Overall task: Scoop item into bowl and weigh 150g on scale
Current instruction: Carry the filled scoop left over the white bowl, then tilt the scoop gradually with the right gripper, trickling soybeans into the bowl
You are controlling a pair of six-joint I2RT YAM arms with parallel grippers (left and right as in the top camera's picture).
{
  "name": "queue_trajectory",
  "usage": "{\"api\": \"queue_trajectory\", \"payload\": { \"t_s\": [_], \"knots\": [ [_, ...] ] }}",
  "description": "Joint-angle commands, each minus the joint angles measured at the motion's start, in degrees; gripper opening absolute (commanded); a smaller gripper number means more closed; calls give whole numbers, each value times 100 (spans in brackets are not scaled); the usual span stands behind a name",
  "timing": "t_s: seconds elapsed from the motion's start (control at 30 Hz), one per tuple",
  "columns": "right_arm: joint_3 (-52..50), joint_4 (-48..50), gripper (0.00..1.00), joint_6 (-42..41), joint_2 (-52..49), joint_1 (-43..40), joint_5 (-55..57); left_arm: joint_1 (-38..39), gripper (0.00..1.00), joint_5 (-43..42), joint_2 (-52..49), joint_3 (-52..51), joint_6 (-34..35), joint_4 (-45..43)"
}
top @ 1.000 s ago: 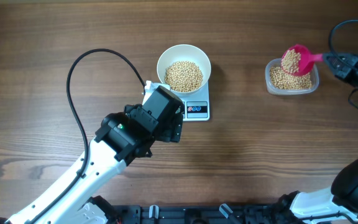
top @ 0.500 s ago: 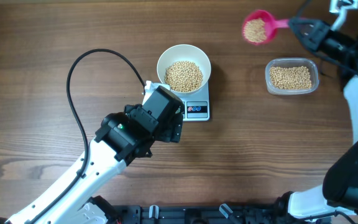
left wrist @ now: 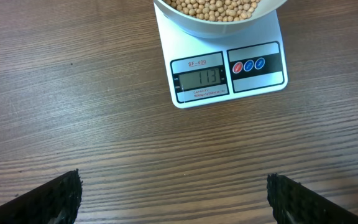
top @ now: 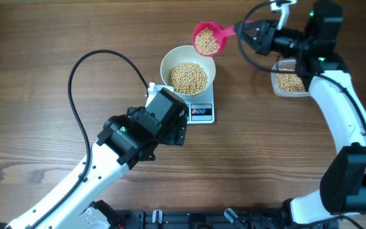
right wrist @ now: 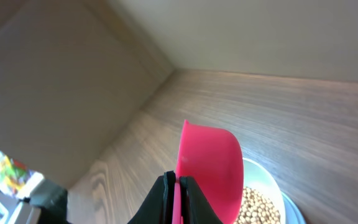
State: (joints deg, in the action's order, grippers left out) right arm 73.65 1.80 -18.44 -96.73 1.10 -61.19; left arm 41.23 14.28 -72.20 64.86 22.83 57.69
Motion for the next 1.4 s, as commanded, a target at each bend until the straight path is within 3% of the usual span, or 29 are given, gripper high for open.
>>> {"api": "queue_trajectory", "payload": {
  "t_s": [0.0,0.37,0.73,0.83,0.97,1.37],
  "knots": [
    [87,48,4,1003,142,245,33,-20,100,13,9,-26,11,0],
    [87,-131,4,2909,142,485,125,-20,100,13,9,-26,11,0],
    [87,-181,4,3053,142,542,186,-20,100,13,9,-26,11,0],
    [87,-343,4,3491,142,647,94,-20,100,13,9,-24,11,0],
    [87,-337,4,3488,136,743,636,-20,100,13,9,-24,11,0],
    [87,-354,4,3281,136,745,634,-20,100,13,9,-26,11,0]
  ]
}}
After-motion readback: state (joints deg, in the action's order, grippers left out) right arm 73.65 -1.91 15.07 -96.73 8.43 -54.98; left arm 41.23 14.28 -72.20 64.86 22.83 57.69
